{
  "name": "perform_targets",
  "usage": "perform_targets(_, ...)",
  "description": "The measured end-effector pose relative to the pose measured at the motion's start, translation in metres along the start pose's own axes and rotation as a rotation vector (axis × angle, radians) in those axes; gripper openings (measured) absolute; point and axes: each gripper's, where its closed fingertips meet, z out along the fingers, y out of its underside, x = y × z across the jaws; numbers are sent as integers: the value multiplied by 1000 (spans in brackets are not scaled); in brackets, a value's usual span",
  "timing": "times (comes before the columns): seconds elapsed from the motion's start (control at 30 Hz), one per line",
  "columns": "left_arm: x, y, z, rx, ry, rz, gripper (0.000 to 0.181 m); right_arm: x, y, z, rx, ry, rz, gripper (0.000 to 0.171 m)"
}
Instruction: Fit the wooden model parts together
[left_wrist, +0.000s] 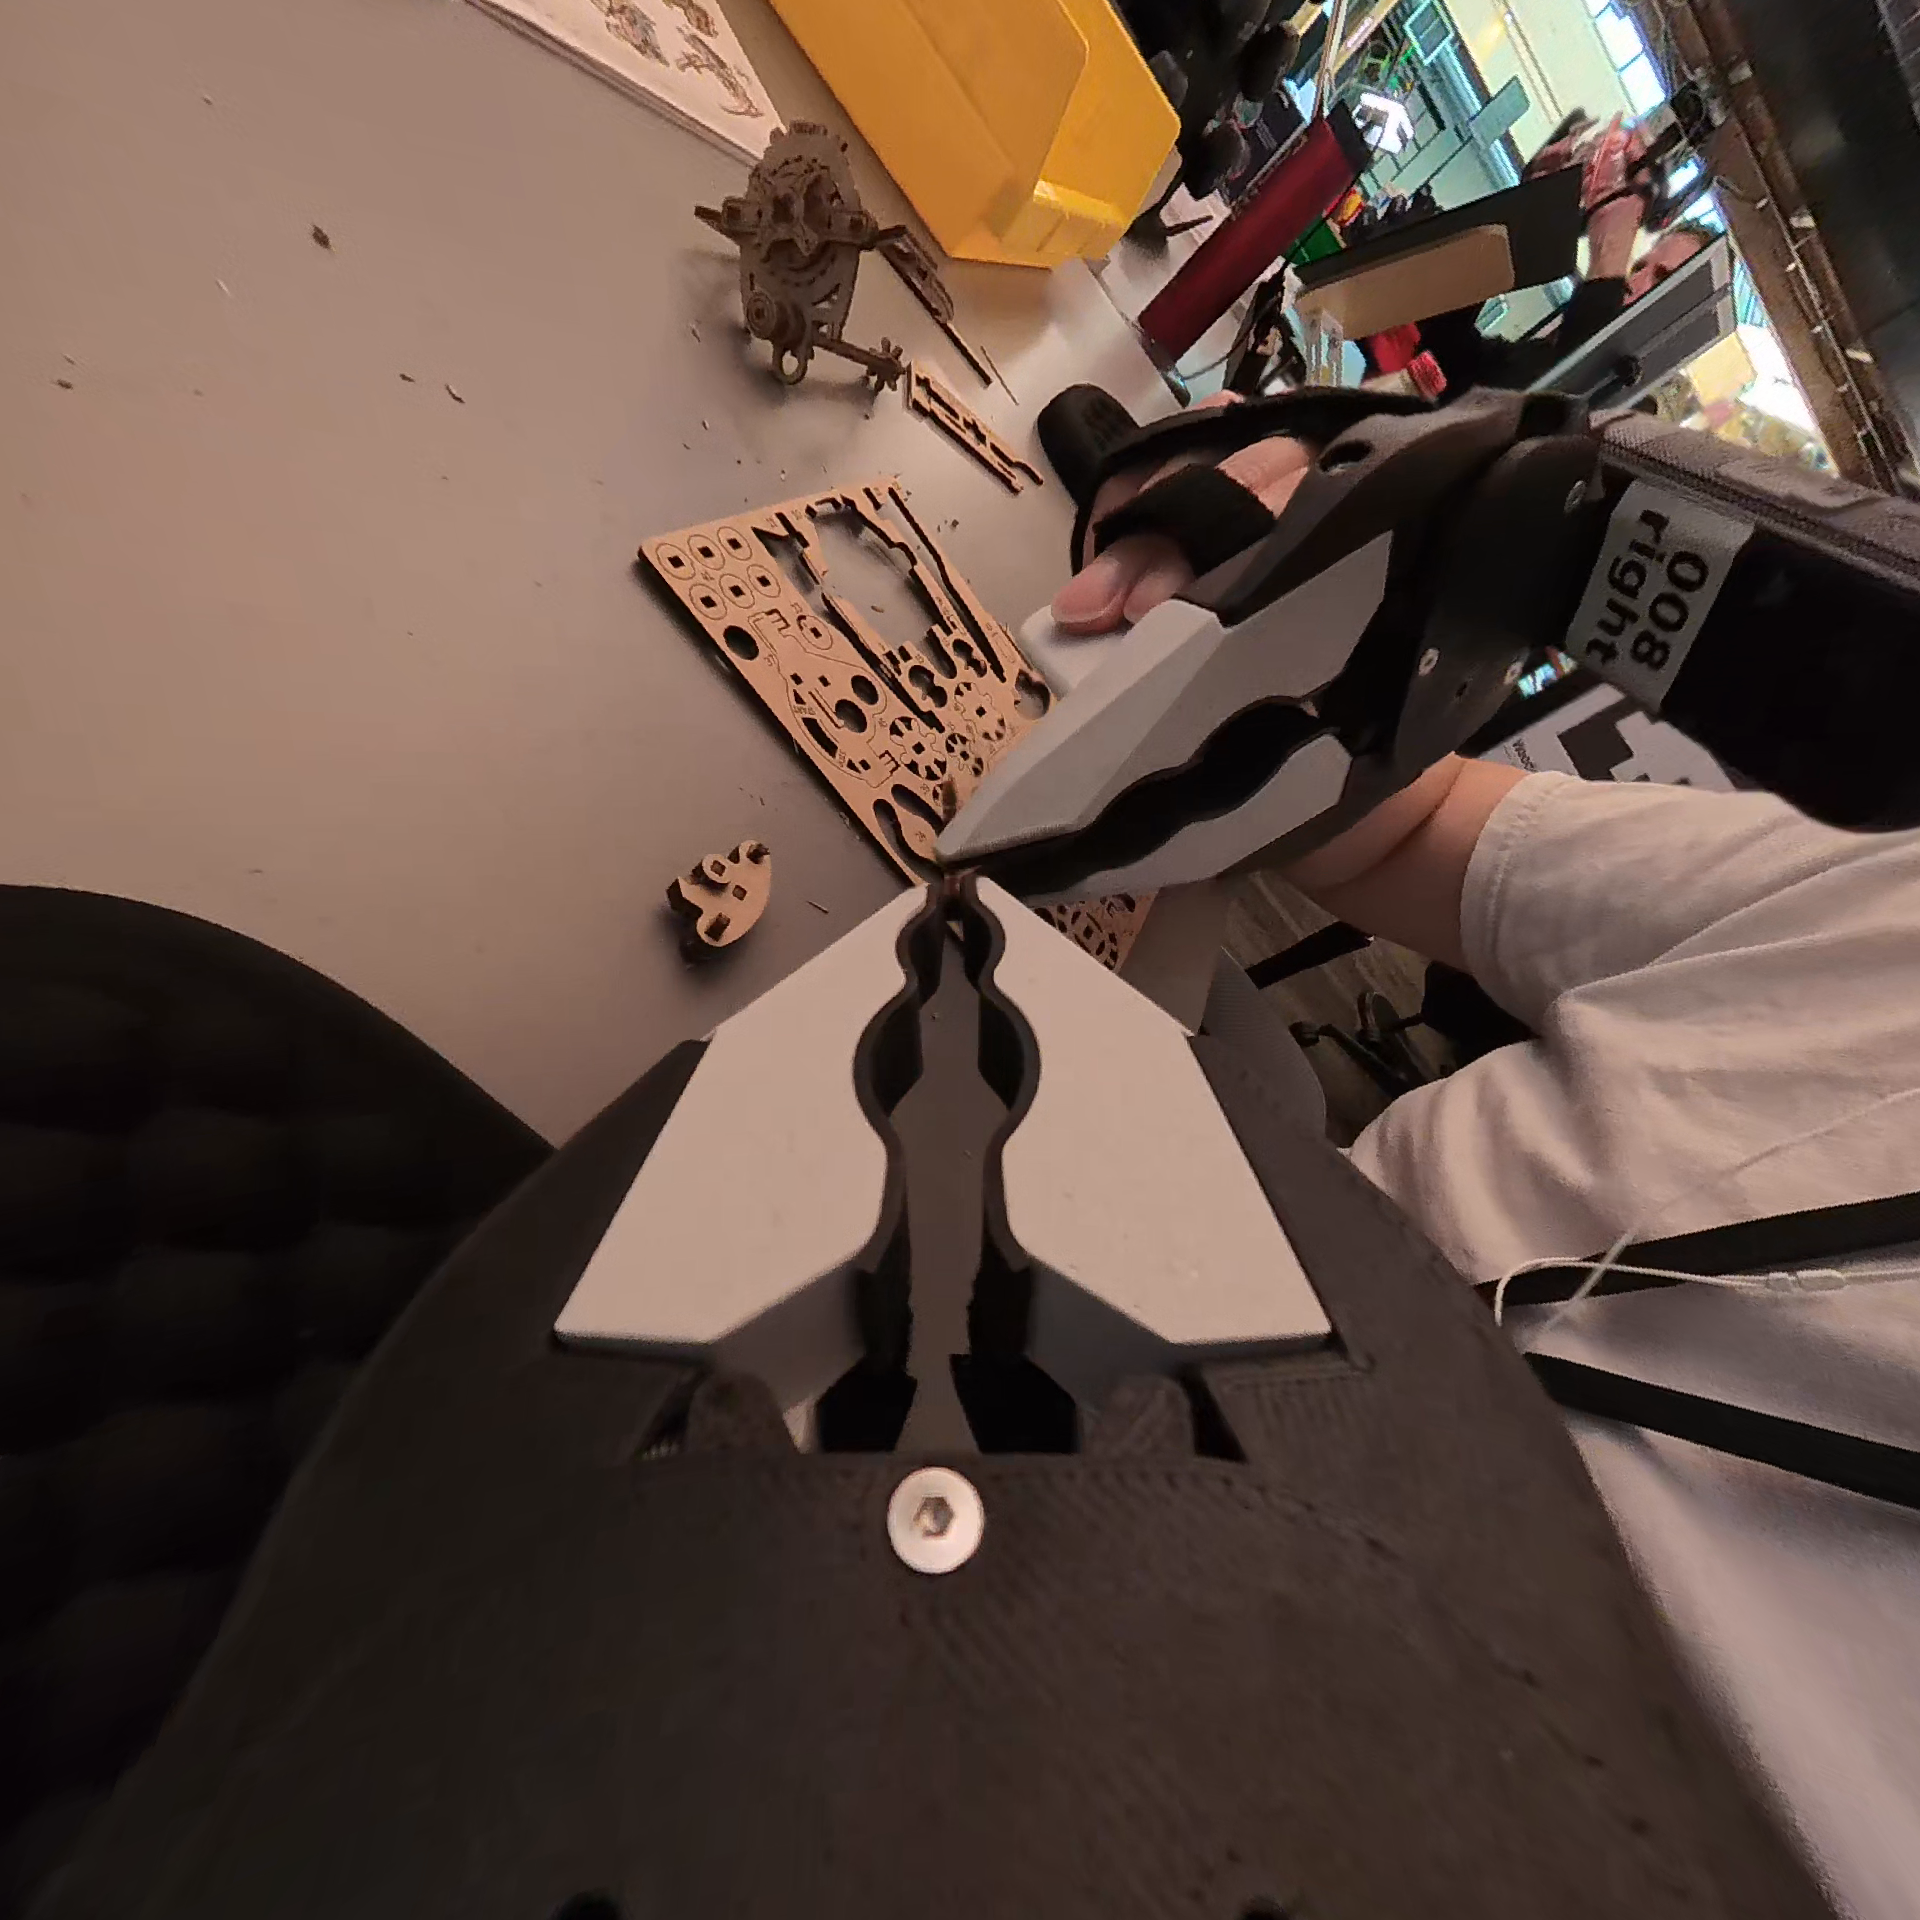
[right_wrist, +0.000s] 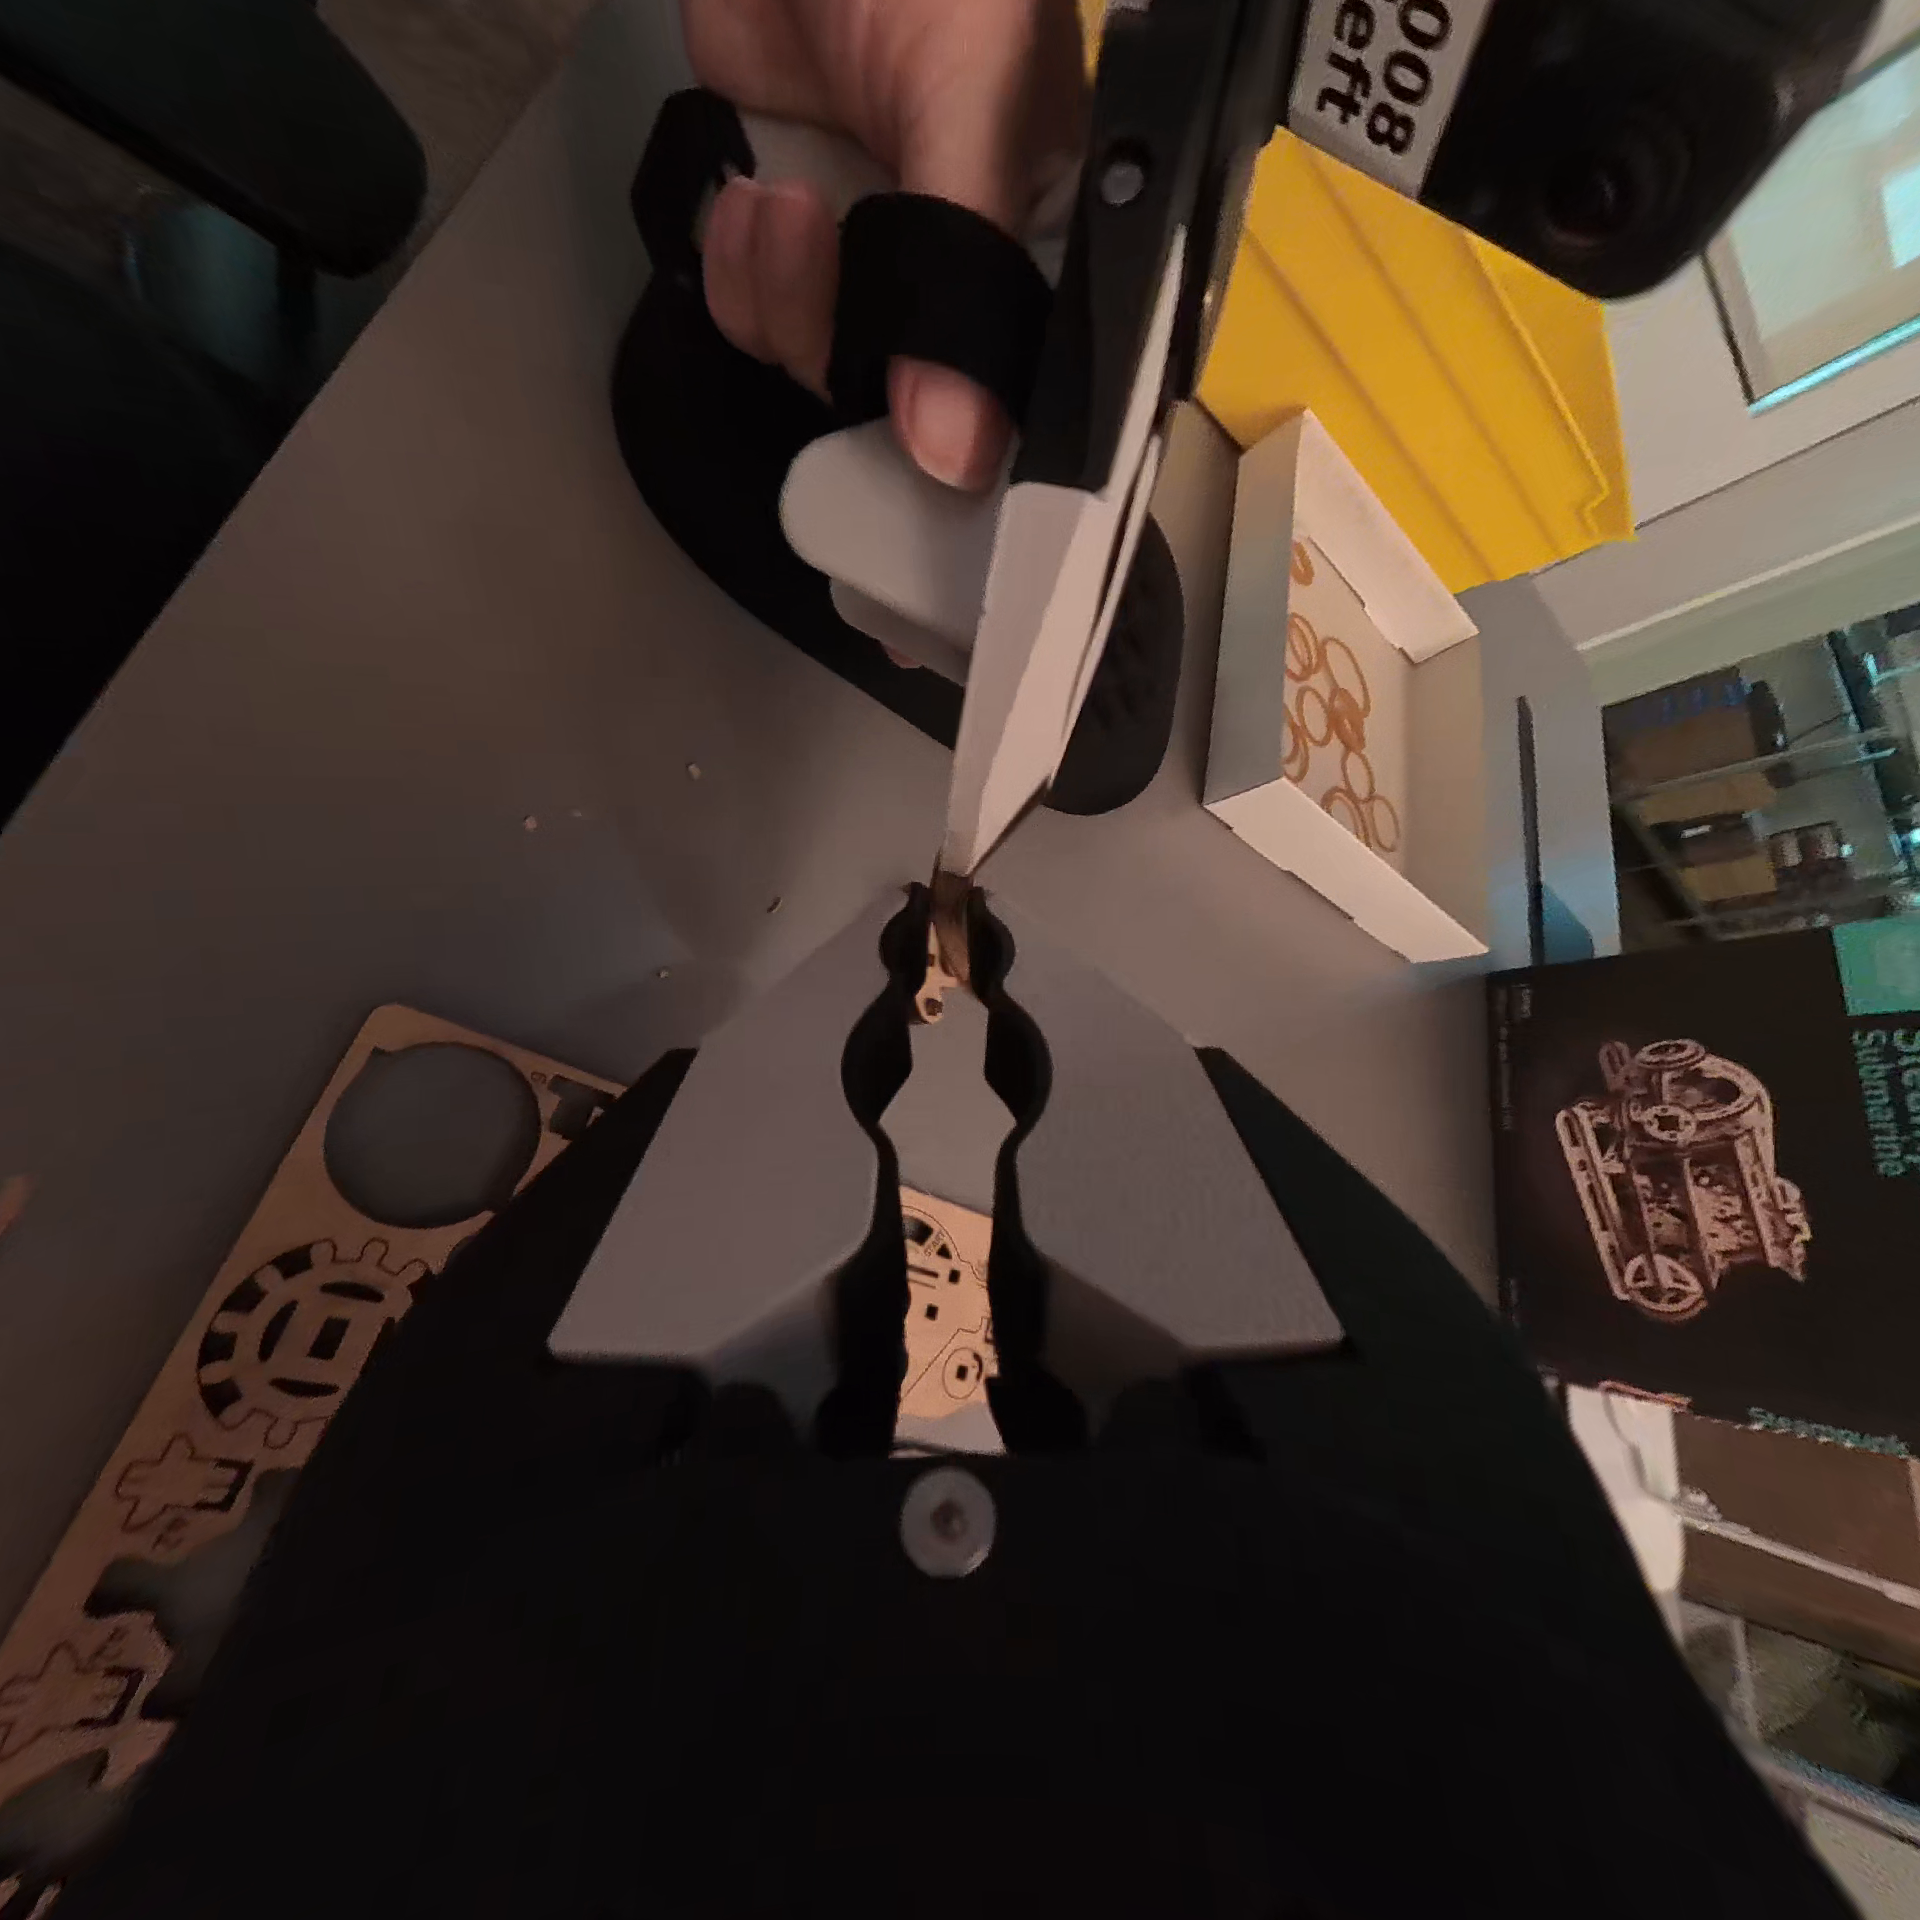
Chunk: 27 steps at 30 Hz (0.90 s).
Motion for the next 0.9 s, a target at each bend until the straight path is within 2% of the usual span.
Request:
perform_targets(0.1,-5,-11,-8,41,-32,19,16,16,14,-2,-89,31,59,4)
perform_targets(0.23,-13,-25,-26,120,-138,96,20,43,56,-6,-355,90,191,4)
perform_targets(0.4,-24,-21,-37,101,-344,232,31,53,74,-12,-485,126,287,5)
perform_targets(0.63,-52,-20,-59,-12,-685,420,37,51,74,-13,-530,120,275,5)
perform_targets(0.77,-85,-30,-100,-157,-1109,591,41,41,75,-9,-489,43,332,5)
perform_targets(0.8,-89,-32,-106,-177,-1173,619,42,38,74,-8,-453,11,366,5)
perform_targets(0.9,-94,-29,-104,-217,-1212,627,45,28,66,-7,-345,-108,420,5)
